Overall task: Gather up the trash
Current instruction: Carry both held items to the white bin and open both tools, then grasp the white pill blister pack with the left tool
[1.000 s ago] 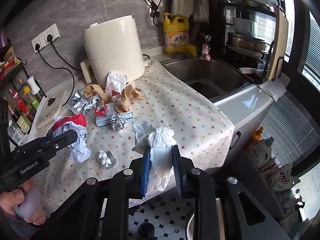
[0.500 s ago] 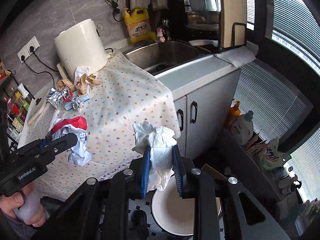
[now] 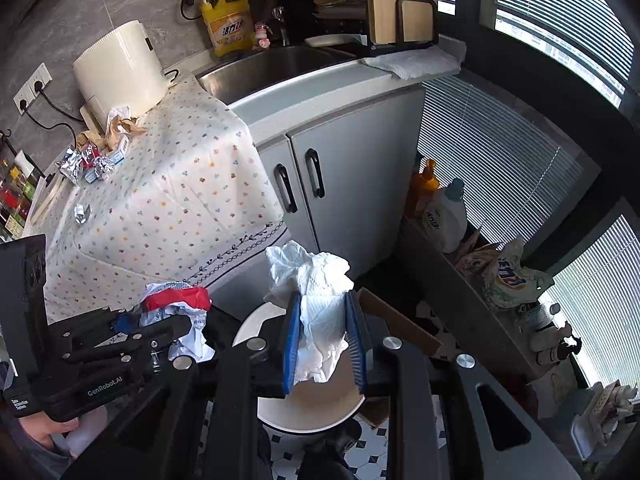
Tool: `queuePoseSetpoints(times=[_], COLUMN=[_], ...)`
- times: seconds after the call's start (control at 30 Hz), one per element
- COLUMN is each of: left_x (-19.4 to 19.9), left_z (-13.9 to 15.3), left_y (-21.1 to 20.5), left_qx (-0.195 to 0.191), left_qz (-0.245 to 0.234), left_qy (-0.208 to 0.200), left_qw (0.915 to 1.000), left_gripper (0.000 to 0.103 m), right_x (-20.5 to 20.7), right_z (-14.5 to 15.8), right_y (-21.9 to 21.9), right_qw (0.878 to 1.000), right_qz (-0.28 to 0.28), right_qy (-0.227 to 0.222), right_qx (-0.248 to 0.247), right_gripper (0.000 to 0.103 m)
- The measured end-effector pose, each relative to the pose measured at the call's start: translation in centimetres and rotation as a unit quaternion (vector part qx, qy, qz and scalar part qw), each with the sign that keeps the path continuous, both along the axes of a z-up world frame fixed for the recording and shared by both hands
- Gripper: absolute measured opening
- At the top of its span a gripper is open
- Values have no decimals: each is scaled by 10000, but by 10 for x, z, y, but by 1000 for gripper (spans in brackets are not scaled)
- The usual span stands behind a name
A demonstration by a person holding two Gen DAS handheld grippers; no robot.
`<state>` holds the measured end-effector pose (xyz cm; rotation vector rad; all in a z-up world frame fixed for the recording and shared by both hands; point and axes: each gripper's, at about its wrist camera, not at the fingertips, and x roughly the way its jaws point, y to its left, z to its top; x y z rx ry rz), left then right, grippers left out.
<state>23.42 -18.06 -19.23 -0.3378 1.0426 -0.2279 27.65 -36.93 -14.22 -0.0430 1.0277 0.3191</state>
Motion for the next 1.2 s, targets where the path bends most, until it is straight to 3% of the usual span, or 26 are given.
queuePoseSetpoints(times=[0.1,0.33,0.4,0.43,0.47,0.77,1.2], left_x=[0,-3,-7,-9,-11,-34,-47], left_z=[-7,2,8,12,16,49,80], left_y=[-5,11,23,29,35,106,206], left_qx=[-131,-25,64,139,198,533,899], left_qz=[123,388,522,604,682,1299,1776], left_qy=[-14,-119,-161,-190,-215,-402,-676], left_qw=[9998,9992,9985,9979,9972,9893,9777], left_gripper=[71,83,90,91,94,96,96], right_x=[-2,-4,-3,-2,-2,2,8], right_z=[-6,-13,-14,-16,-16,1,26], right_y=[-6,5,13,17,21,70,150], right_qw=[10000,9996,9994,9993,9994,9994,9982], right_qz=[29,231,259,256,235,282,300], right_qy=[70,179,231,261,260,106,-154], right_qx=[-62,-64,-47,-43,-54,182,500], right_gripper=[23,27,41,59,67,83,91])
